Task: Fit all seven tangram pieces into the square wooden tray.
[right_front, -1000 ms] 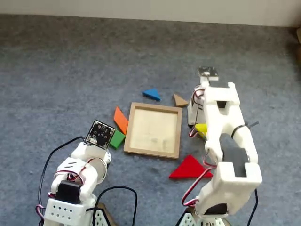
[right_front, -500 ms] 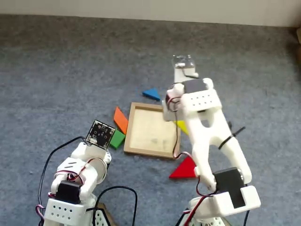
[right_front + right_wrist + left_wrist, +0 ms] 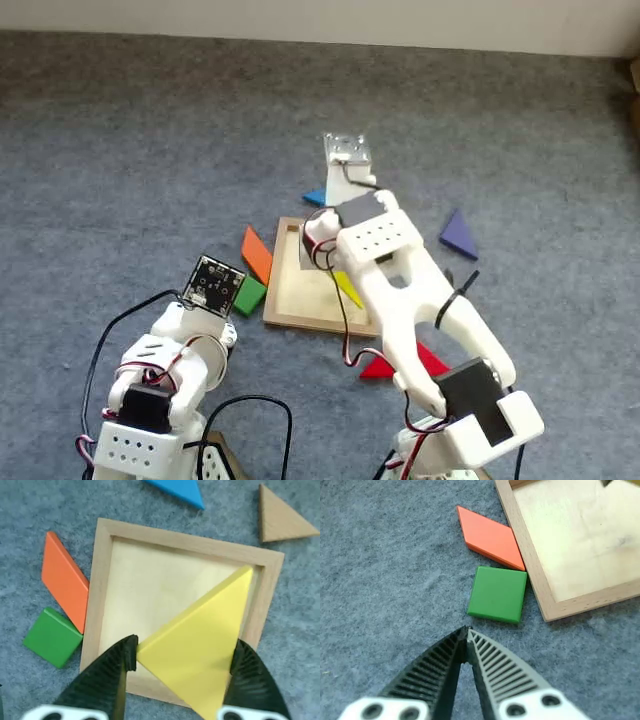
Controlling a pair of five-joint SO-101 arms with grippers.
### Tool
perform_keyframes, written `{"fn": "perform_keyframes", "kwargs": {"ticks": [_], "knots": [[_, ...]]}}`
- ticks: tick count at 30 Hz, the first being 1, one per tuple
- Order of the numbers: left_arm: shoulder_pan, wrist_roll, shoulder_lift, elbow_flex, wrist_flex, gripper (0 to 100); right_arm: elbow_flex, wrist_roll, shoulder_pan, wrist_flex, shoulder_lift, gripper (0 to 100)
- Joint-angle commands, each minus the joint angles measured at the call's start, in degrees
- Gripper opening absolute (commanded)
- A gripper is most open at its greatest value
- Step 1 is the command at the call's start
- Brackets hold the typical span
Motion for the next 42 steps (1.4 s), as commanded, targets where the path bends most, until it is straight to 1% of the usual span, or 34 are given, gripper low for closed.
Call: {"fn": "perform_keyframes", "kwargs": {"ticks": [1,6,11,18,20,24,26,36,39,42], "knots": [[-0.1,0.3,-0.9,1.1,0.2,1,0.9,-0.7,-0.6,-3.6,-3.1,16.6],[-0.1,0.3,-0.9,1.1,0.2,1,1.5,-0.7,0.0,-4.0,-2.1,16.6],[-0.1,0.3,-0.9,1.1,0.2,1,1.1,-0.6,0.1,-3.7,5.1,16.6],[-0.1,0.3,-0.9,1.1,0.2,1,1.1,-0.2,3.3,-3.5,6.5,16.7],[-0.1,0.3,-0.9,1.1,0.2,1,1.3,-0.2,3.5,-3.5,6.7,18.5],[-0.1,0.3,-0.9,1.1,0.2,1,1.4,-0.2,3.5,-3.5,6.7,29.1],[-0.1,0.3,-0.9,1.1,0.2,1,1.4,-0.3,3.5,-3.5,6.7,32.7],[-0.1,0.3,-0.9,1.1,0.2,1,1.0,-0.2,3.2,-3.4,6.4,32.9],[-0.1,0.3,-0.9,1.1,0.2,1,-0.7,0.9,2.3,-0.3,6.4,32.8],[-0.1,0.3,-0.9,1.1,0.2,1,-5.9,6.4,2.2,7.6,6.4,31.7]]}}
